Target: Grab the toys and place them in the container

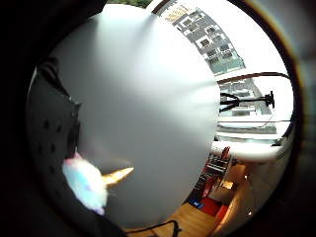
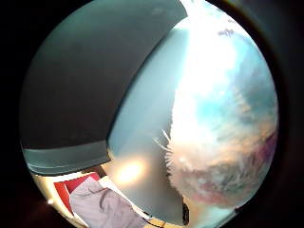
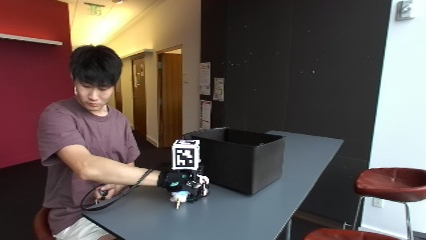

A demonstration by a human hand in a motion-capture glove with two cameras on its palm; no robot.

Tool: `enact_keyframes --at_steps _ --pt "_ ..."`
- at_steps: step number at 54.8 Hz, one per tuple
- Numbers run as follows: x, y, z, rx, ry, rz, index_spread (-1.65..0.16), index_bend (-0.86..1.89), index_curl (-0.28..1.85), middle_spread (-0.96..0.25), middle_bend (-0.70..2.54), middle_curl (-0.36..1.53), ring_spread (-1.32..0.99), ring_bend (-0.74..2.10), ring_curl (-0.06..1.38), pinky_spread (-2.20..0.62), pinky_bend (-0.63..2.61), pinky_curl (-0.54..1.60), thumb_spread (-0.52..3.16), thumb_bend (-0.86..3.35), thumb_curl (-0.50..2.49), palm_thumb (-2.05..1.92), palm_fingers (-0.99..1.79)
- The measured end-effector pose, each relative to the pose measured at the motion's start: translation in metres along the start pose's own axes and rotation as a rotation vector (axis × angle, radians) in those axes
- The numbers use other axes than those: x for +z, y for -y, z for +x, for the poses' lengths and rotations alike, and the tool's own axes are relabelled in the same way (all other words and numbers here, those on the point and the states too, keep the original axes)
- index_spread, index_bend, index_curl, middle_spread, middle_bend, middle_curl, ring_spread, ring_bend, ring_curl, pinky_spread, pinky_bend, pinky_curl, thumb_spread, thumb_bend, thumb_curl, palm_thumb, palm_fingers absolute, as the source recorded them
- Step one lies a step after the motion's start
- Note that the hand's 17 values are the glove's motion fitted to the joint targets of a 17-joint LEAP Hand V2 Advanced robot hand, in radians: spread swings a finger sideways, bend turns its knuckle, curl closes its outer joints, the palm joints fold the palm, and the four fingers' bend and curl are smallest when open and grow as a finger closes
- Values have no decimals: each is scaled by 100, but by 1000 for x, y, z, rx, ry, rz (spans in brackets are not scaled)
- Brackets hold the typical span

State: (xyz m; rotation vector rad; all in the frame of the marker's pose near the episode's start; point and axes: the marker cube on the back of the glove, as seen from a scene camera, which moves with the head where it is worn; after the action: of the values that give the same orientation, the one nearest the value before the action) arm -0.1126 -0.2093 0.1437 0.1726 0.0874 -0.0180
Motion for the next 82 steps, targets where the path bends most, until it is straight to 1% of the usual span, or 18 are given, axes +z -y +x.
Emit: enact_keyframes --at_steps 2,3,7,9,10,13,18,38,42,47,51,58,66,69,71,76,80,82 --pt "1 2 3 -28 -28 -14 -20 39 18 -21 66 54 -32 110 47 -35 100 36 117 13 43 38 114" --pt "0 3 2 -23 -10 -27 -19 38 19 -22 64 54 -32 110 48 -35 98 36 120 10 41 32 107" --pt "-2 7 -2 24 129 -108 -22 51 23 -24 76 60 -34 111 50 -37 100 38 108 14 49 46 121" --pt "-4 7 0 21 175 -151 -22 51 24 -25 76 61 -34 113 51 -37 102 39 106 14 50 47 114" --pt "-5 6 1 15 198 -176 -23 59 27 -25 82 64 -35 112 51 -38 100 39 103 13 52 48 123" --pt "-9 3 5 -2 258 -245 -24 66 30 -25 86 67 -35 114 52 -38 100 40 98 13 55 50 122" --pt "-29 -5 13 17 311 -283 -24 79 36 -25 94 71 -35 117 54 -38 102 42 91 12 60 52 122" --pt "-160 -11 39 102 267 -104 -22 100 55 -23 111 82 -34 130 60 -38 108 48 75 8 77 56 114" --pt "-193 -7 37 75 268 -41 -22 102 58 -22 112 83 -34 132 61 -38 109 49 73 7 79 56 113" --pt "-231 3 40 -74 102 78 -21 103 62 -22 113 84 -33 133 61 -38 110 50 72 6 83 56 112" --pt "-264 19 10 61 242 102 -20 102 64 -21 114 84 -33 134 62 -38 111 50 70 5 85 56 111" --pt "-301 47 -35 -42 123 150 -20 102 68 -21 115 85 -32 135 62 -38 111 51 69 3 89 56 110" --pt "-327 94 -101 77 171 155 -20 99 72 -20 116 85 -32 136 62 -38 111 51 69 2 93 57 110" --pt "-328 108 -136 -93 135 165 -19 99 74 -20 116 86 -32 136 62 -38 110 51 68 1 95 56 110" --pt "-325 118 -156 -143 117 160 -19 98 75 -20 116 86 -32 136 62 -38 111 52 68 1 96 57 109" --pt "-314 139 -189 -149 115 140 -20 95 77 -20 114 85 -32 135 61 -38 111 52 68 0 98 56 107" --pt "-307 154 -213 -18 113 106 -20 91 78 -20 111 85 -32 134 61 -38 111 51 69 -1 98 55 103" --pt "-302 158 -218 -14 98 86 -20 87 79 -21 109 84 -32 134 61 -38 112 51 70 -2 98 54 100"
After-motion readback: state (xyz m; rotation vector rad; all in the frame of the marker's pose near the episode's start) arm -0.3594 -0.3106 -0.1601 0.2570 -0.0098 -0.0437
